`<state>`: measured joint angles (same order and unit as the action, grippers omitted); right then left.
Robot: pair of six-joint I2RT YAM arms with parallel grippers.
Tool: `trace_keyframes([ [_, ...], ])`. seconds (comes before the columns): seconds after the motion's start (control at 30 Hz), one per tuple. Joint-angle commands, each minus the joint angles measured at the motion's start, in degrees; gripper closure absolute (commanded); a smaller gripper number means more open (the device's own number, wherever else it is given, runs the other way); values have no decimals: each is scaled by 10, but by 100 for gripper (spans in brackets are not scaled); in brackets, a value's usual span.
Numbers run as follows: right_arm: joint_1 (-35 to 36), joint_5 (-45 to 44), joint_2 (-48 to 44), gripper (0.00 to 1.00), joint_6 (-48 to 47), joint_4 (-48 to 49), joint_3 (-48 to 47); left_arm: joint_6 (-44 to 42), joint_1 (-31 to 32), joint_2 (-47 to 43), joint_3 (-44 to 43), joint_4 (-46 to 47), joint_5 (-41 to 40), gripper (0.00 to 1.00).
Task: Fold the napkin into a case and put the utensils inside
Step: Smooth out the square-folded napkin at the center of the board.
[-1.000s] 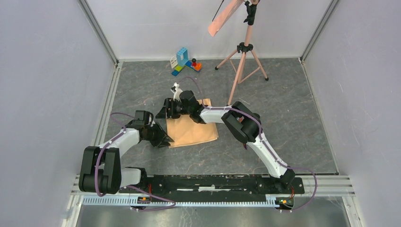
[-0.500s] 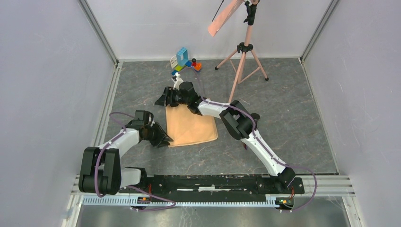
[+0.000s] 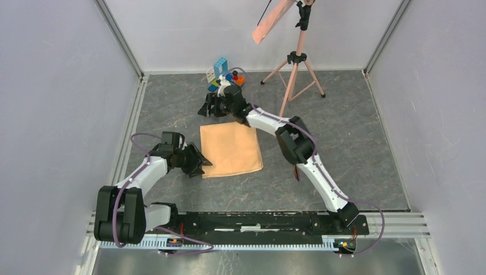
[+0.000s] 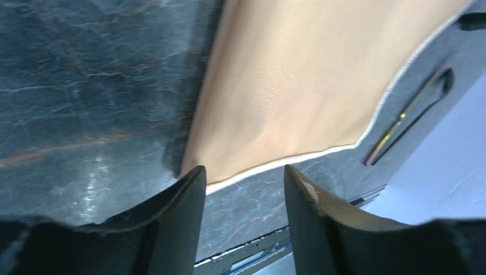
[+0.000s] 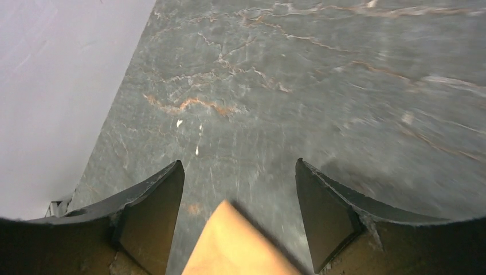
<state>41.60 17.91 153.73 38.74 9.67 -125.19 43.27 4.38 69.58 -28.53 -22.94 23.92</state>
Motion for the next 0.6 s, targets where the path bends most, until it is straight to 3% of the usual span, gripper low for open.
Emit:
trace_keyframes([
  [0.0,-21,11,-184,23,-60,-45,92,-24,1,-43,-60,-4,43,38],
  [0.13,-51,87,-286,23,-23,21,284,-5,-2,-46,-112,18,55,27],
  [0.23,-65,114,-333,20,-12,76,377,24,-14,13,-148,76,80,25],
  [0.37,-73,134,-348,20,-13,101,429,56,-32,140,-206,148,103,25],
  [0.57,-82,163,-336,22,7,153,471,75,-34,303,-307,181,106,28],
])
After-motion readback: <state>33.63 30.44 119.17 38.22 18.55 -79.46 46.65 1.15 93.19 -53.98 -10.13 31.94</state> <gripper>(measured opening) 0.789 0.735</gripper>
